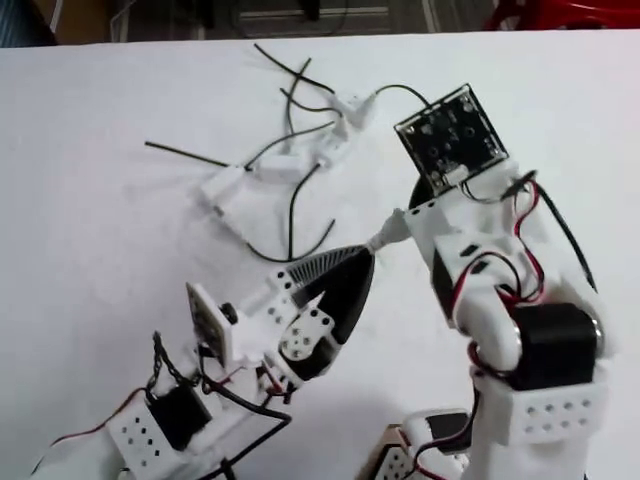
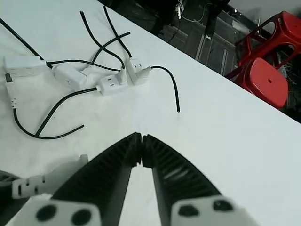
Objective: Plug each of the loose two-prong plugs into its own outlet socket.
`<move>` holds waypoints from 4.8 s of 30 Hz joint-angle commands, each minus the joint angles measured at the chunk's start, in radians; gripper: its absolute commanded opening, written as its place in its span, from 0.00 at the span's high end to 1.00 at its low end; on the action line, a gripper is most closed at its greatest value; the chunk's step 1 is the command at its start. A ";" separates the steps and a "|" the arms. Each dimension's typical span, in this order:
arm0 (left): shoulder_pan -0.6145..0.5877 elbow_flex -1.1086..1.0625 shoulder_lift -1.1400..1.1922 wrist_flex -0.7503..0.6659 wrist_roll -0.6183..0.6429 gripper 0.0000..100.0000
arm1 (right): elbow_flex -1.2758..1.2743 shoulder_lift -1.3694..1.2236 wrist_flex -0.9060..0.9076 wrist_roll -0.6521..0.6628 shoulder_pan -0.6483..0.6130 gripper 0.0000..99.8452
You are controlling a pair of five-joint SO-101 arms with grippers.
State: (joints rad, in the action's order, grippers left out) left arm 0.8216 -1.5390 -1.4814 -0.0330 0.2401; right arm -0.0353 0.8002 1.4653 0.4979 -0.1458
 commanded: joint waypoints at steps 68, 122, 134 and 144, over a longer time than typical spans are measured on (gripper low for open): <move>-0.661 0.311 0.599 0.931 0.005 0.71 | -0.342 -0.004 0.189 0.137 0.325 0.98; -0.423 0.308 0.679 0.376 0.086 0.98 | -0.439 -0.013 0.076 0.244 0.449 0.98; -0.248 0.212 0.407 0.017 0.086 0.98 | -0.474 -0.002 -0.013 0.127 0.240 0.98; -0.193 0.149 0.409 -0.245 0.086 0.98 | -0.155 -0.002 -0.007 0.121 0.213 0.98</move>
State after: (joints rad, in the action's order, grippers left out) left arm 0.6099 -1.3686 -1.0441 -0.1757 0.3184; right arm -0.3038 0.7894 1.4684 0.6268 0.0829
